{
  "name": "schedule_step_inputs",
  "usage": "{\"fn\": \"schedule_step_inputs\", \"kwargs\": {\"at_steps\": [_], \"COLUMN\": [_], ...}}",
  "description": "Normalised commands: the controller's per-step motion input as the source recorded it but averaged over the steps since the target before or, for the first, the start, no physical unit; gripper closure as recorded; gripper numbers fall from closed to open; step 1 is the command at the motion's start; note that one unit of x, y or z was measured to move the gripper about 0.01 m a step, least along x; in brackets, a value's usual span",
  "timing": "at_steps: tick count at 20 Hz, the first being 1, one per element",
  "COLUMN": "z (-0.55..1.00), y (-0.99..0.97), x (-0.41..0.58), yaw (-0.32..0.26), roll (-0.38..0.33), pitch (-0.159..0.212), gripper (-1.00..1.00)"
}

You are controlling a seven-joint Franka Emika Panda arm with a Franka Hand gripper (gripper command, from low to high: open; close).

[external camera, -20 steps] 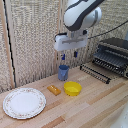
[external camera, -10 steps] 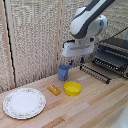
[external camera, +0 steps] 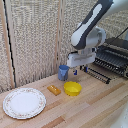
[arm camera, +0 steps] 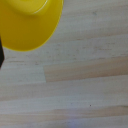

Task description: Notice the yellow vessel located before you. Bring your fastener close to the yellow vessel and smoothly hold it. Transfer the yellow vessel above the white plating and let go of your hold on it, then set the vessel on the plating.

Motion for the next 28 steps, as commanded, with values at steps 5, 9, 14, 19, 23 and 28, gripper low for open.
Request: {"fn": "schedule_step_inputs", "kwargs": {"at_steps": [5, 9, 14, 19, 23, 28], "z": [-0.37, -0.38, -0.33, -0.18, -0.02, 0.0], "y": [0.0, 0.0, -0.01, -0.01, 0.0, 0.0], "x": [0.034, 0.115, 0.149, 0.132, 0.004, 0.0], "yaw": [0.067, 0.064, 0.063, 0.041, 0.006, 0.0], "roll": [-0.015, -0.019, -0.003, 0.0, 0.0, 0.0], "pitch": [0.0, 0.0, -0.006, -0.01, -0.001, 0.0], "gripper": [-1.0, -1.0, -1.0, 1.0, 1.0, 1.0]}}
